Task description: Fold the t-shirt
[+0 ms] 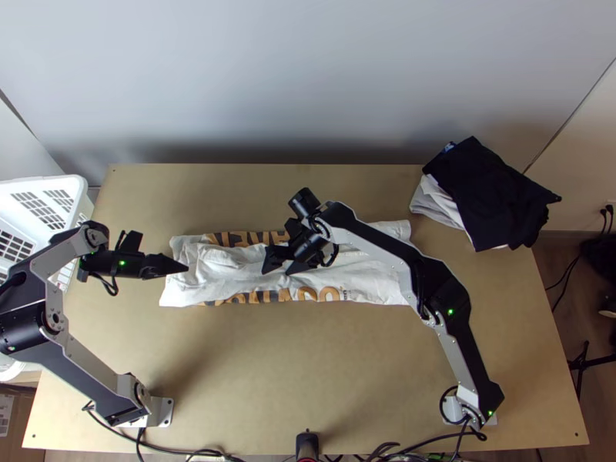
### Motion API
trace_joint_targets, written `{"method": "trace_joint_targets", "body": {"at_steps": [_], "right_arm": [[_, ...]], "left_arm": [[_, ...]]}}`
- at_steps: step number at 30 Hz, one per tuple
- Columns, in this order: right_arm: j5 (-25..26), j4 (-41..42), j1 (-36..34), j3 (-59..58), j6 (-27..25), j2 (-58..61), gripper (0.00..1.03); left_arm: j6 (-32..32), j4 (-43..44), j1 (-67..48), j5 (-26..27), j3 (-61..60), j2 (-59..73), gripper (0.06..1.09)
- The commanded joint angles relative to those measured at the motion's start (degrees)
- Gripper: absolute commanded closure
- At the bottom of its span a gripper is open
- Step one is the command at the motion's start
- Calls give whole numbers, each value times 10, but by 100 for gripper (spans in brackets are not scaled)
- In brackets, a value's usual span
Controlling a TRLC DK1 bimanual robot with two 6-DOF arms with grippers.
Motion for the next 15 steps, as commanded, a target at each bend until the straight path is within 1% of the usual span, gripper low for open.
{"method": "trace_joint_targets", "body": {"at_steps": [1,7,12,13,15], "right_arm": [[4,0,0,1,-1,0,5],[4,0,-2,1,-1,-1,5],[4,0,-2,1,0,-2,5],[4,0,-2,0,0,-3,5],[4,0,-3,-1,1,-6,5]], "left_arm": [[-7,1,-20,25,16,14,10],[-12,3,-28,35,23,23,10],[-30,29,-43,25,22,30,10],[-44,42,-44,18,21,31,10],[-92,72,-49,-11,20,32,10]]}}
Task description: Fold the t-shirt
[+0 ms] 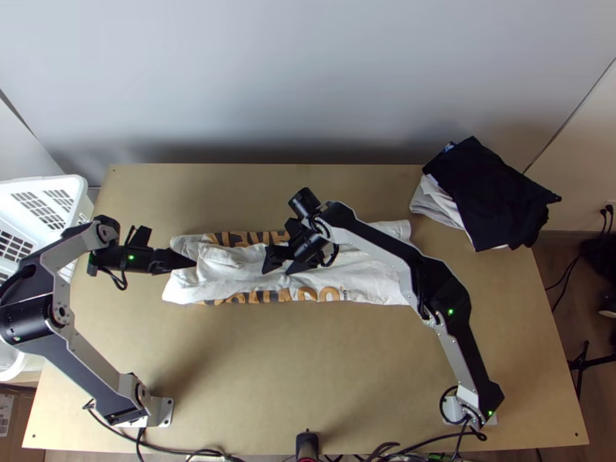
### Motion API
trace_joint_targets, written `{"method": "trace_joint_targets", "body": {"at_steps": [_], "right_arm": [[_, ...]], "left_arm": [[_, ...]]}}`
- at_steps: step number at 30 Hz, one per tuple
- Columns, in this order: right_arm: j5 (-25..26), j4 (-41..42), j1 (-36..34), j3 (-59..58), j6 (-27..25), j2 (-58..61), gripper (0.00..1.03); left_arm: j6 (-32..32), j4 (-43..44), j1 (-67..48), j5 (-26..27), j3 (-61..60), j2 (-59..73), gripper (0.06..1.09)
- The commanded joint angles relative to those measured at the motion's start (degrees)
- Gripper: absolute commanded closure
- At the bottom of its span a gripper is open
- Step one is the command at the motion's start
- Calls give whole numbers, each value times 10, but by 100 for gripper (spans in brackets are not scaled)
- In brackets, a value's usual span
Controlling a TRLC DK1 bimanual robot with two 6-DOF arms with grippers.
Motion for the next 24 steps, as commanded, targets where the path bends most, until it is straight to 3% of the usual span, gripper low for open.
{"method": "trace_joint_targets", "body": {"at_steps": [1,6,8,10,12,14,24], "right_arm": [[0,0,-2,-2,2,-6,5],[0,0,-6,-3,2,-10,5],[0,0,-6,-4,2,-13,5],[0,0,-6,-6,2,-16,5],[0,0,-7,-8,2,-16,5],[0,0,-7,-11,2,-16,5],[4,7,-7,-13,2,-13,5]], "left_arm": [[-73,63,-17,-44,0,5,10],[-103,97,-28,-76,0,3,10],[-104,107,-33,-84,-2,0,16],[-117,118,-38,-93,-2,4,35],[-124,129,-41,-95,-4,4,61],[-139,144,-40,-98,-7,0,105],[-133,158,-41,-95,-40,-37,105]]}}
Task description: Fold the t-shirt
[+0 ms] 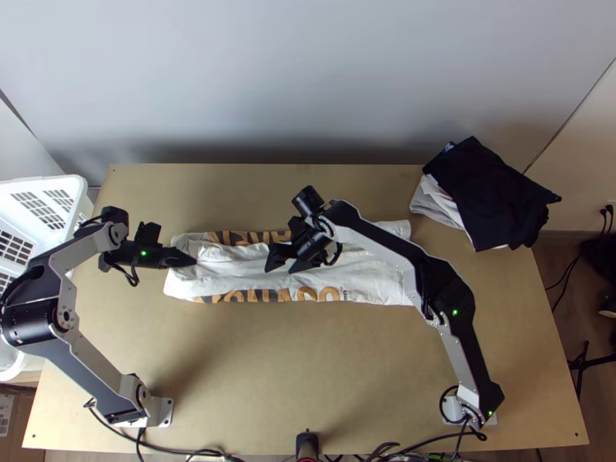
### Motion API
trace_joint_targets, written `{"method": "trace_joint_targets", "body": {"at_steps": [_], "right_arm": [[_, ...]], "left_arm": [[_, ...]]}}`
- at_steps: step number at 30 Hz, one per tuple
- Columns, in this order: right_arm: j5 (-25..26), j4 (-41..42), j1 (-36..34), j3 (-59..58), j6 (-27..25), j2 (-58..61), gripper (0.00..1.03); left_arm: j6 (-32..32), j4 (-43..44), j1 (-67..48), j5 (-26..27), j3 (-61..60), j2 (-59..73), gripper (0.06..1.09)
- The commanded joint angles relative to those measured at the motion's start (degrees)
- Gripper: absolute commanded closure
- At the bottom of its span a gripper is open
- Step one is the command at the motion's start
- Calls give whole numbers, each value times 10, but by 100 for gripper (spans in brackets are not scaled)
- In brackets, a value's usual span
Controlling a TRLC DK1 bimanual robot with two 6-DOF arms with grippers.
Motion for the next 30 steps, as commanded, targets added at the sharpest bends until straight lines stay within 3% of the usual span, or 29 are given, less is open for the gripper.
{"method": "trace_joint_targets", "body": {"at_steps": [1,8,16,30], "right_arm": [[5,7,0,-2,-2,1,5],[21,40,-6,-33,-9,12,5],[30,47,-6,-45,-12,10,5],[37,70,-25,-114,-15,-48,5]], "left_arm": [[-2,10,-2,4,-21,-26,105],[-27,9,-25,14,-20,-93,105],[-99,9,-56,34,44,-169,105],[-171,8,-148,36,144,-161,105]]}}
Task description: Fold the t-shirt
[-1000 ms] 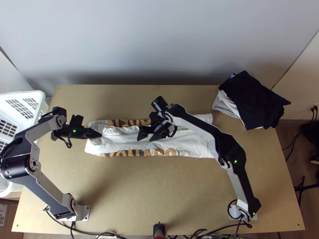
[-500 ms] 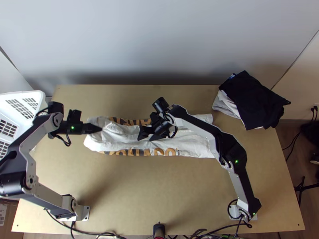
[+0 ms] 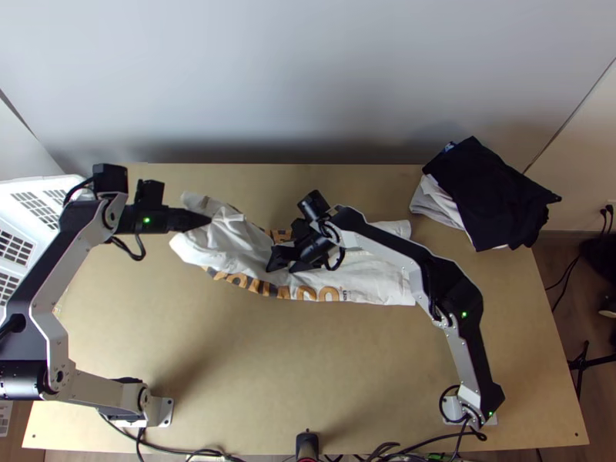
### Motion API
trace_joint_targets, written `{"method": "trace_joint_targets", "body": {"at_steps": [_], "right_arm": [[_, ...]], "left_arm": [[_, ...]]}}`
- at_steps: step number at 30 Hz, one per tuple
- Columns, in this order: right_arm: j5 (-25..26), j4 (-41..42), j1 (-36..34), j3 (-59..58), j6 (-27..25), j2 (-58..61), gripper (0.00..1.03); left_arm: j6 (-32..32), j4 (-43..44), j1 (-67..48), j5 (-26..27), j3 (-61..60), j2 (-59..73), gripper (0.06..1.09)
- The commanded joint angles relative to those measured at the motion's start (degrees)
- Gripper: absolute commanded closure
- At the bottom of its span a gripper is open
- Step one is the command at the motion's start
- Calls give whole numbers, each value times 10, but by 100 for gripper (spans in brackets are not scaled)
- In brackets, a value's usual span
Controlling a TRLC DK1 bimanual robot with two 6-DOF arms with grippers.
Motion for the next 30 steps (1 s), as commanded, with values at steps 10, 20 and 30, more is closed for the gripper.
{"method": "trace_joint_targets", "body": {"at_steps": [10,20,30], "right_arm": [[37,62,-88,-92,5,-129,5],[46,78,-186,-200,-7,-264,5],[70,106,-235,-305,-20,-348,5]], "left_arm": [[-37,32,-121,0,79,21,105],[-38,33,-208,-2,138,70,105],[-39,35,-266,-6,200,138,105]]}}
